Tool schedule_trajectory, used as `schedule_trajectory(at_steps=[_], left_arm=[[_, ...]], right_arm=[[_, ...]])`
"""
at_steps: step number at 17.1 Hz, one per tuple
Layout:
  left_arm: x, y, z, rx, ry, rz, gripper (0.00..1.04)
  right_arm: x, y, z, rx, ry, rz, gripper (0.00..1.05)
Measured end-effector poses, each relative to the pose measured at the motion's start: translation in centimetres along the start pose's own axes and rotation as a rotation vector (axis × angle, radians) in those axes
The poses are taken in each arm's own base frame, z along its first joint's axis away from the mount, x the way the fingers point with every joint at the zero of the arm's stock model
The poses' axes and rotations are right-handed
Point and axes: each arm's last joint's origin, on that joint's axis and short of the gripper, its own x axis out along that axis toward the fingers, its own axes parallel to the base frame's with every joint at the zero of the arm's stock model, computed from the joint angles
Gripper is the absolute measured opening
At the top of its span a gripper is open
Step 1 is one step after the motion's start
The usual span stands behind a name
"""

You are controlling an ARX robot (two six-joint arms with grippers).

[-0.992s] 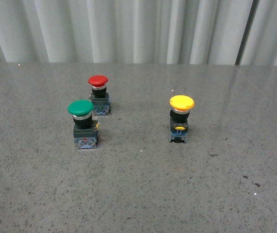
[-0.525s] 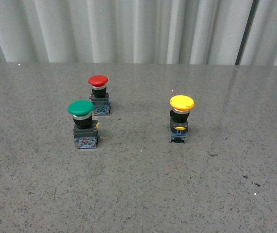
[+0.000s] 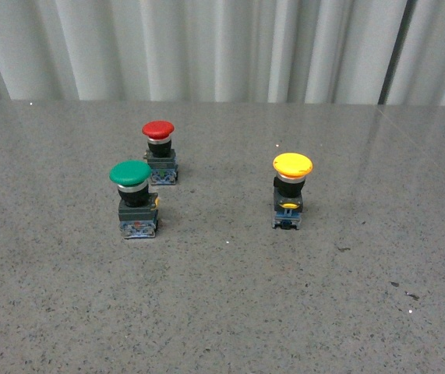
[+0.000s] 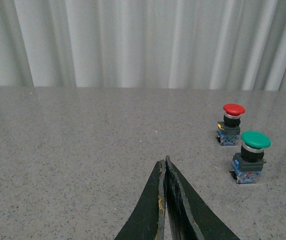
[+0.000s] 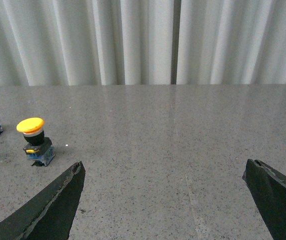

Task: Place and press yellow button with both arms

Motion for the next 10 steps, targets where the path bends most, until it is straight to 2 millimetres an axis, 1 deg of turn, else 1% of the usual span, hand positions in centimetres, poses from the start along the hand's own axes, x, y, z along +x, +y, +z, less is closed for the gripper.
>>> schedule_trajectory(at_steps=[3,8,10], left_arm=[[-0.1,0.0,0.0,0.000,-0.002,0.000,0.02],[-0.8,0.0,-0.7,0.000,0.057,-0.002,0.02],[-1.1,0.0,-0.3,0.000,0.014,0.000,0.02]], right_arm=[[0.0,0.0,0.0,0.000,0.000,0.000,0.98],[0.0,0.0,0.0,0.000,0.000,0.000,0.98],[0.0,0.0,0.0,0.000,0.000,0.000,0.98]])
